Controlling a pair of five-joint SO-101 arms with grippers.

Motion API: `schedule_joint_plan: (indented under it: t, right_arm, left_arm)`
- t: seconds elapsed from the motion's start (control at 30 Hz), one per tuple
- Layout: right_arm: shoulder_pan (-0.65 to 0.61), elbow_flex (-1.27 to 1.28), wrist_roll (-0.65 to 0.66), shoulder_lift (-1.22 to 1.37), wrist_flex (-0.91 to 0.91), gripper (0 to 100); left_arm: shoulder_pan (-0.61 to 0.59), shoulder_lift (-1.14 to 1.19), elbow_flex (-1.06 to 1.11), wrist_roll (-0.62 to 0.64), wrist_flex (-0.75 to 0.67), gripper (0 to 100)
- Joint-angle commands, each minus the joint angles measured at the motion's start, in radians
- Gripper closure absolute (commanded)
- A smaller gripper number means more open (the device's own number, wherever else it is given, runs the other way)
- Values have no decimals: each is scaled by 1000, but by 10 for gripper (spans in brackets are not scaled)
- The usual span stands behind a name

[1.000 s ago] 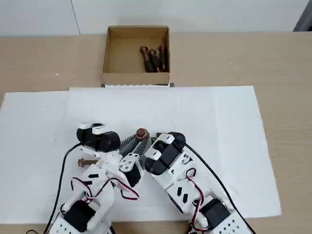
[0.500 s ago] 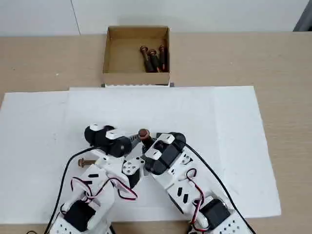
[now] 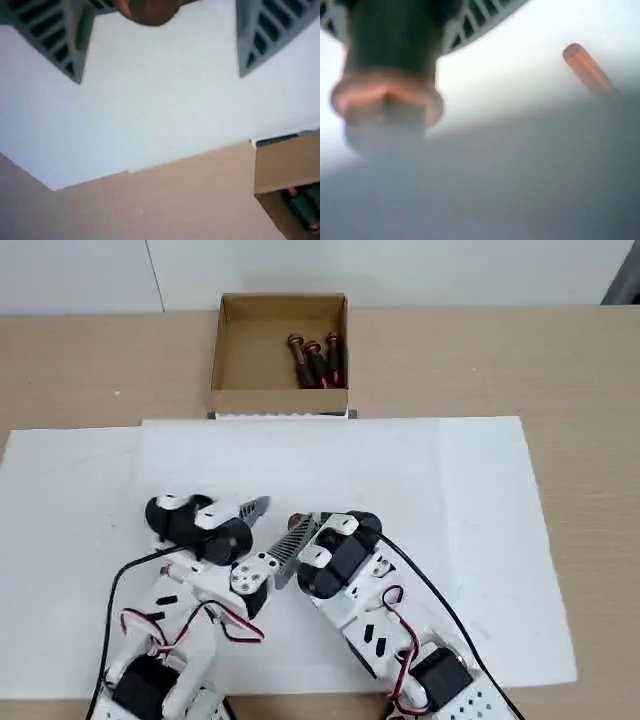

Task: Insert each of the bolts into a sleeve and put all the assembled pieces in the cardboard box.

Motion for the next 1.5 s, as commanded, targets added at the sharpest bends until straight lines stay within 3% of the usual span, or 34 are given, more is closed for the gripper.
schedule_joint_plan:
  t: [0.0,0.07,0.3,0.47,0.67,0.83,1.47]
  right_arm:
    - [28,14,0,-15,-2,996]
    - [56,14,-2,-15,-2,996]
    - [176,14,-5,-16,96,996]
    - [262,-72,-68,-13,128,996]
    - [271,-269,-75,12,318,996]
    - [271,-462,-75,242,325,996]
    - [337,-1260,-69,1506,-274,995]
  left_arm:
    - [-51,-6,-81,-5,0,901]
    - [-103,-6,-96,-6,0,998]
    - [-290,-5,-10,-43,3,994]
    - [-338,-6,134,-149,3,994]
    - [-384,-6,243,-163,-2,994]
    - [-377,-6,254,-163,-3,994]
    - [-376,-6,255,-161,51,994]
